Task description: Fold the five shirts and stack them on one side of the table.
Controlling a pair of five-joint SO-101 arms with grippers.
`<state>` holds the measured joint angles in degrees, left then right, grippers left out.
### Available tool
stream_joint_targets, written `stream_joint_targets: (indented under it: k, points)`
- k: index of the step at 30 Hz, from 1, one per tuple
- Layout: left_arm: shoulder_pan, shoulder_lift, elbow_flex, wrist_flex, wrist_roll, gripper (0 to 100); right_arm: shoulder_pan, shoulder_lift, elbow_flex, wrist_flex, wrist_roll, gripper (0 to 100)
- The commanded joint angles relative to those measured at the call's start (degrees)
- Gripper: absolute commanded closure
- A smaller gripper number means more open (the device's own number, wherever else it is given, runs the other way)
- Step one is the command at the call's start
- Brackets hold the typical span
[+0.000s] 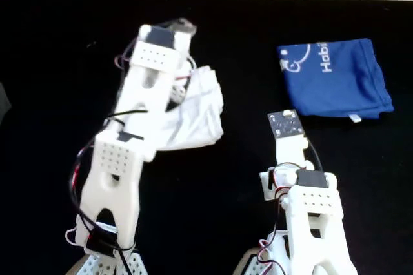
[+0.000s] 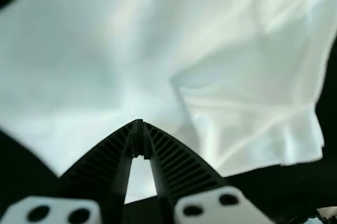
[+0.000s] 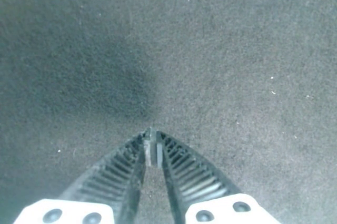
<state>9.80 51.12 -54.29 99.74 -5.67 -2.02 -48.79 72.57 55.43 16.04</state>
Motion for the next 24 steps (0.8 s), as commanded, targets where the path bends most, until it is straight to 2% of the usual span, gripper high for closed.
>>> stream_joint_targets:
  k: [1, 7, 12, 19, 24]
  points:
    - [2.9, 2.2, -0.3, -0.5, 0.7, 99, 0.7, -0.9, -0.7, -0.9, -0.3, 99.3]
    - [11.3, 1.3, 0.0, 0.7, 0.9, 99, 0.7, -0.9, -0.7, -0.8, -0.3, 99.3]
    - [17.0, -4.8, 0.0, 1.3, 3.6, 99, 0.7, -0.9, -0.7, -0.9, -0.3, 99.3]
    - [16.0, -12.5, 0.0, 1.3, 3.5, 99, 1.3, -1.0, -0.7, -0.6, -0.3, 99.3]
    - [12.9, -13.2, 0.0, 1.1, 3.3, 99, 7.5, -1.0, -3.6, -0.6, -5.4, 99.3]
